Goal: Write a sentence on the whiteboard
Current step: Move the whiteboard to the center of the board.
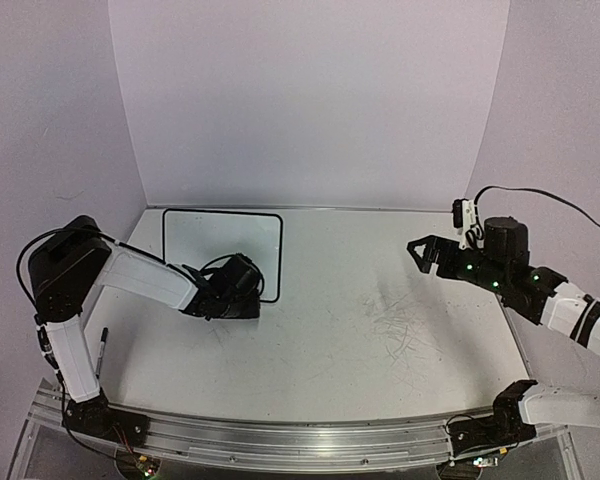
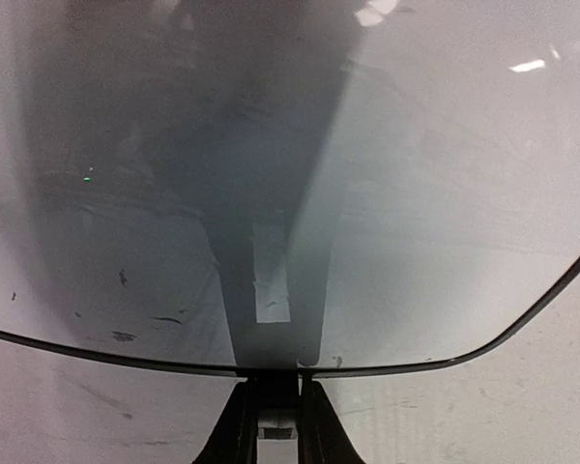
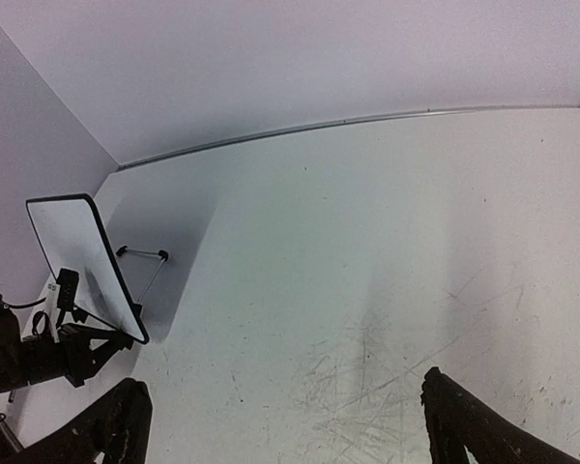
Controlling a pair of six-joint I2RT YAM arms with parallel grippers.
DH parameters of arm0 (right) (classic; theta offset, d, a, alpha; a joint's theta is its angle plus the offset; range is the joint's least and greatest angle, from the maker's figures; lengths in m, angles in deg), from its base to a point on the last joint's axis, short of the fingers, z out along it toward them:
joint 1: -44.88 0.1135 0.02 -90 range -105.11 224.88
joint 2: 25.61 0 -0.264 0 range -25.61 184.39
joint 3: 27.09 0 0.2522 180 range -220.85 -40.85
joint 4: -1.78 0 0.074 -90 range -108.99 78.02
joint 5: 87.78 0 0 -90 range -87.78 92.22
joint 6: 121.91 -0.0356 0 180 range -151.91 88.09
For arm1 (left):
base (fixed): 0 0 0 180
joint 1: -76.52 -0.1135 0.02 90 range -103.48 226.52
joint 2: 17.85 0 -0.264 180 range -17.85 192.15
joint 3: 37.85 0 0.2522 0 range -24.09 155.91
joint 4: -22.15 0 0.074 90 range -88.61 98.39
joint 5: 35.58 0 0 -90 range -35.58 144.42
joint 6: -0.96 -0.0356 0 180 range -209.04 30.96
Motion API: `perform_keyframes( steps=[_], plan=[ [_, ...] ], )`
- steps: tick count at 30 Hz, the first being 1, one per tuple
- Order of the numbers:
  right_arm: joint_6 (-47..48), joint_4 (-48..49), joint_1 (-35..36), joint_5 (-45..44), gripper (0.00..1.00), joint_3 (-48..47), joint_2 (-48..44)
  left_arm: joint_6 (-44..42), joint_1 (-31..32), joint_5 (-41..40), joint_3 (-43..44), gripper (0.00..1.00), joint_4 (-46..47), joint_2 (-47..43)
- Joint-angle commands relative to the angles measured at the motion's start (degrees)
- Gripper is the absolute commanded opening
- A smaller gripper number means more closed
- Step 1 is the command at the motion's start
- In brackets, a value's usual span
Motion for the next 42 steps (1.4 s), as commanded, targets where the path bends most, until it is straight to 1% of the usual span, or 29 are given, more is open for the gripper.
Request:
perform_keyframes(
  steps=[1, 4, 6, 9, 11, 13, 16, 20, 25, 28, 31, 32, 33, 34, 38, 42],
  plan=[
    [-2.43, 1.96, 1.63, 1.16, 0.98, 2.14, 0.70, 12.41, 8.22, -0.26, 7.53, 0.00, 0.17, 5.07],
    [-4.02, 2.01, 3.48, 0.28, 0.98, 2.99, 1.72, 12.94, 9.83, 0.45, 10.97, 0.02, -0.67, 7.84],
    [-6.25, 2.36, 5.69, -0.85, 0.98, 3.48, 2.87, 12.96, 10.22, 1.42, 11.75, 0.08, -0.56, 8.20],
    [-9.74, 4.26, 9.43, -2.98, 0.98, 4.10, 5.98, 11.16, 11.02, 0.92, 11.71, 0.20, -0.50, 6.79],
    [-12.56, 5.25, 12.88, -5.57, 0.98, 3.73, 8.72, 10.18, 11.52, 0.14, 10.38, 0.32, -0.38, 4.54],
    [-15.12, 6.71, 15.83, -7.55, 0.95, 2.69, 12.17, 9.25, 11.99, -0.97, 8.14, 0.41, -0.04, 0.49],
    [-17.79, 7.57, 20.64, -10.98, 0.91, -1.37, 19.14, 6.38, 12.94, -2.48, 3.45, 0.49, 1.00, -6.61],
    [-19.15, 7.68, 27.74, -14.14, 0.90, -10.27, 31.12, 2.16, 13.85, -5.03, -3.11, 0.62, 1.64, -18.61],
    [-22.56, 5.55, 34.65, -17.48, 0.82, -24.87, 47.13, -1.25, 13.93, -9.35, -10.99, 0.75, 1.25, -34.25],
    [-25.93, 3.69, 37.62, -20.46, 0.82, -30.83, 53.26, -2.29, 13.93, -12.01, -13.51, 0.79, -0.06, -42.33],
    [-30.76, 3.08, 38.84, -23.09, 0.80, -34.16, 57.82, -3.22, 13.94, -13.74, -15.02, 0.80, -1.30, -47.55],
    [-31.87, 3.06, 38.90, -23.29, 0.76, -34.69, 58.79, -3.92, 13.93, -13.90, -15.31, 0.80, -1.57, -48.73],
    [-33.07, 3.06, 38.92, -23.45, 0.69, -35.28, 59.98, -4.65, 13.97, -14.11, -15.44, 0.81, -1.85, -49.76],
    [-33.88, 3.06, 38.93, -23.60, 0.65, -35.88, 60.85, -5.24, 13.94, -14.32, -15.43, 0.81, -2.09, -50.68],
    [-35.82, 1.52, 39.04, -24.66, 0.63, -39.16, 65.47, -8.44, 13.92, -14.61, -15.05, 0.83, -2.50, -53.65],
    [-35.67, -1.73, 39.05, -29.89, 0.61, -43.59, 69.76, -11.74, 13.94, -13.91, -14.18, 0.84, -3.07, -55.99]
  ],
)
